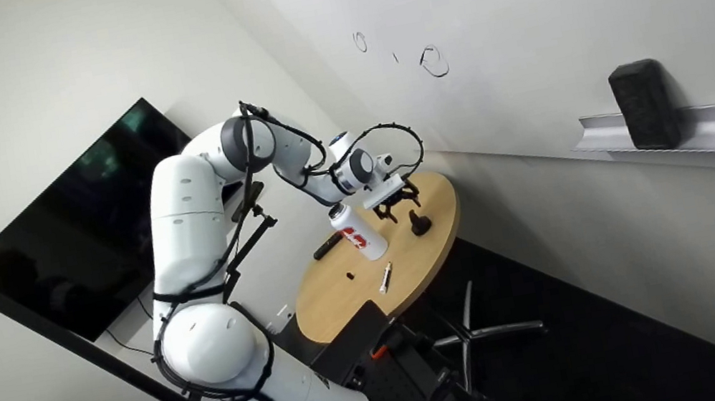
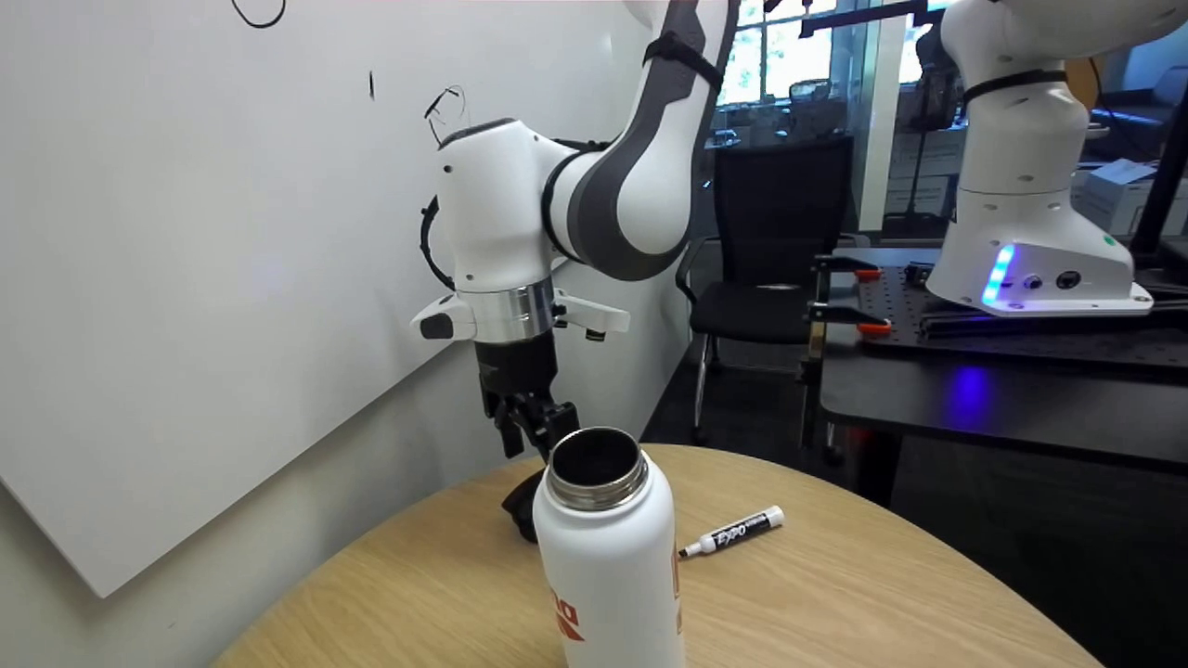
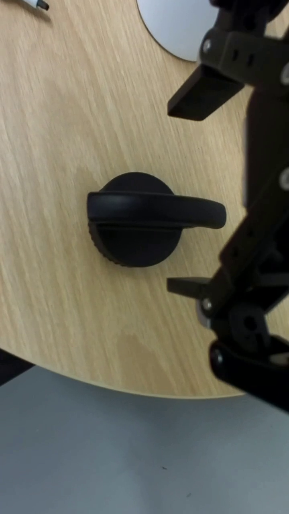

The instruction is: Place the black lid on top of the white bottle

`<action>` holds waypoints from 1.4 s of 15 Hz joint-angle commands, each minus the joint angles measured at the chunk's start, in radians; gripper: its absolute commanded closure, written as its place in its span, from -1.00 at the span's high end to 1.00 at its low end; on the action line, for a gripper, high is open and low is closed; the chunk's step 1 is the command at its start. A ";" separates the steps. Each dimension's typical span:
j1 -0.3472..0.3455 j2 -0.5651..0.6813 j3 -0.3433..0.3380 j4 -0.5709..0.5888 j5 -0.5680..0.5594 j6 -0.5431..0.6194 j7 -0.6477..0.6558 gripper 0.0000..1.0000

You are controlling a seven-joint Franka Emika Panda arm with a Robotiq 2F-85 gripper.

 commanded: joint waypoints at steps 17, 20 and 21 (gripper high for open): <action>0.069 -0.079 -0.050 0.029 -0.083 -0.136 0.097 -0.85; 0.089 -0.210 -0.064 -0.060 -0.133 -0.134 0.147 -0.85; 0.091 -0.251 -0.062 -0.085 -0.144 -0.136 0.154 -0.85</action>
